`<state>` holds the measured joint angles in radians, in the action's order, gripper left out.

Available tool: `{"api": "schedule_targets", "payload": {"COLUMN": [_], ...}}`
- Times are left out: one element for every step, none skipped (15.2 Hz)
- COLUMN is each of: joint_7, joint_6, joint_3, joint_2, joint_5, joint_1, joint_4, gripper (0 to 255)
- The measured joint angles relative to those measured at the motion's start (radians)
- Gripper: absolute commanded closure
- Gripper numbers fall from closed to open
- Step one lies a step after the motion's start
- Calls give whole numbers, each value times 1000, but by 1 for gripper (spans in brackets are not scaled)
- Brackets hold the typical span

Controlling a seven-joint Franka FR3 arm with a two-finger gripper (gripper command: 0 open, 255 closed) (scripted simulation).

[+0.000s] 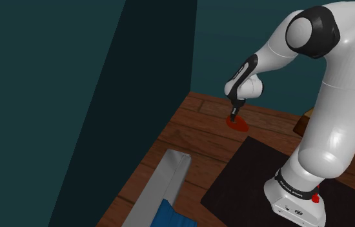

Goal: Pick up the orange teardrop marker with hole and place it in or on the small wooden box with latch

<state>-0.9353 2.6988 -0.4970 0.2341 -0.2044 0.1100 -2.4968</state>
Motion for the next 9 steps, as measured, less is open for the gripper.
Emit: {"api": "schedule_targets", "payload": {"joint_7": [7,17,31,45,55,70,81,91,103], "joint_6": [-7,-19,-30,-44,-55,-70,-85,-96,-109], "joint_3": [-6,-15,-25,-34,-40,-49,-54,-60,-65], "joint_2": [-10,-22,-40,-57,-69,-88,-102,-117,-132], "joint_5": [11,25,44,63,77,98,113,129,146], "joint_1": [-4,-10,-17,-24,-28,-33,-37,-39,-42], "joint_4": [-1,0,-5,-5,-4,-6,-2,-3,-4], "gripper": [255,255,255,255,255,255,255,255,255]}}
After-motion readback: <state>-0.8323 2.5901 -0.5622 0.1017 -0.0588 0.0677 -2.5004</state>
